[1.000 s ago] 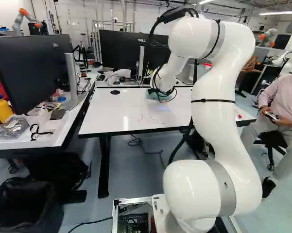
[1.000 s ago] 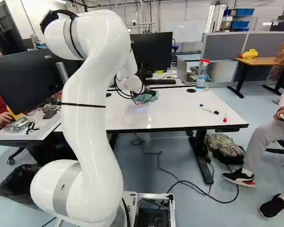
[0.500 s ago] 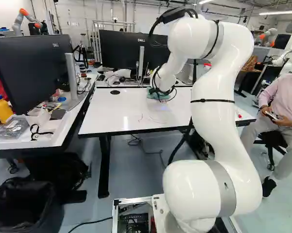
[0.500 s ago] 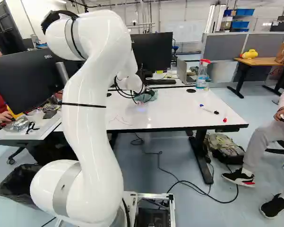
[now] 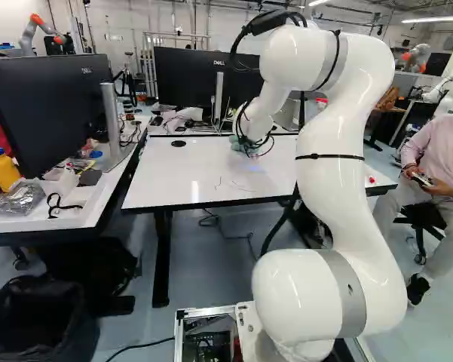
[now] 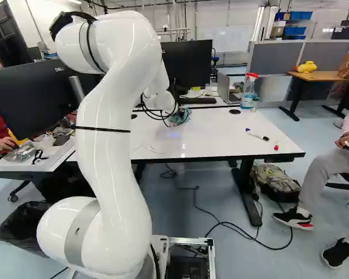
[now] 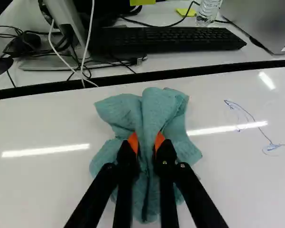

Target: Clean the table with the green towel

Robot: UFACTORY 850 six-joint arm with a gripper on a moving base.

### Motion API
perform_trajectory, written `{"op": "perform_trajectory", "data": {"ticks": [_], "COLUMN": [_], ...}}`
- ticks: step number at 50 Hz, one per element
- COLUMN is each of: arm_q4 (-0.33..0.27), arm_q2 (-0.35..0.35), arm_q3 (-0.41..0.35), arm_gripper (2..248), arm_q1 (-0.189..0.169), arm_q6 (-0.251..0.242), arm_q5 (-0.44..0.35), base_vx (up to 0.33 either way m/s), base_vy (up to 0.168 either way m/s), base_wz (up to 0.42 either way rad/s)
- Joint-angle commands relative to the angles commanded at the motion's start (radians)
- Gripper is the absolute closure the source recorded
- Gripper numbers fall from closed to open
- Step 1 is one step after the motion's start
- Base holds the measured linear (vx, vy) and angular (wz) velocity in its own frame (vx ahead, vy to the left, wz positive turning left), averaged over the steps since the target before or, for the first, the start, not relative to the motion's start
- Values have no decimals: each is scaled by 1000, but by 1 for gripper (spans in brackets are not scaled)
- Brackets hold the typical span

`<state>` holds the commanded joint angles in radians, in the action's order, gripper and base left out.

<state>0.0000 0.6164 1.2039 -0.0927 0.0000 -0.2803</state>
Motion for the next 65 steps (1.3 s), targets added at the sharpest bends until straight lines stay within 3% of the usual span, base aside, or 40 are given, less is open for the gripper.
{"op": "perform_trajectory", "data": {"ticks": [13,51,65], "arm_q4": [0,0,0], "arm_q2": [-23,-86,-72], "arm_q3": [-6,6,23], "arm_gripper": [195,195,195], "arm_q1": [-13,-109,-144], "arm_q6": [0,0,0], "arm_q5": [0,0,0], "base_vx": [0,0,0], "base_vy": [0,0,0], "base_wz": [0,0,0]}}
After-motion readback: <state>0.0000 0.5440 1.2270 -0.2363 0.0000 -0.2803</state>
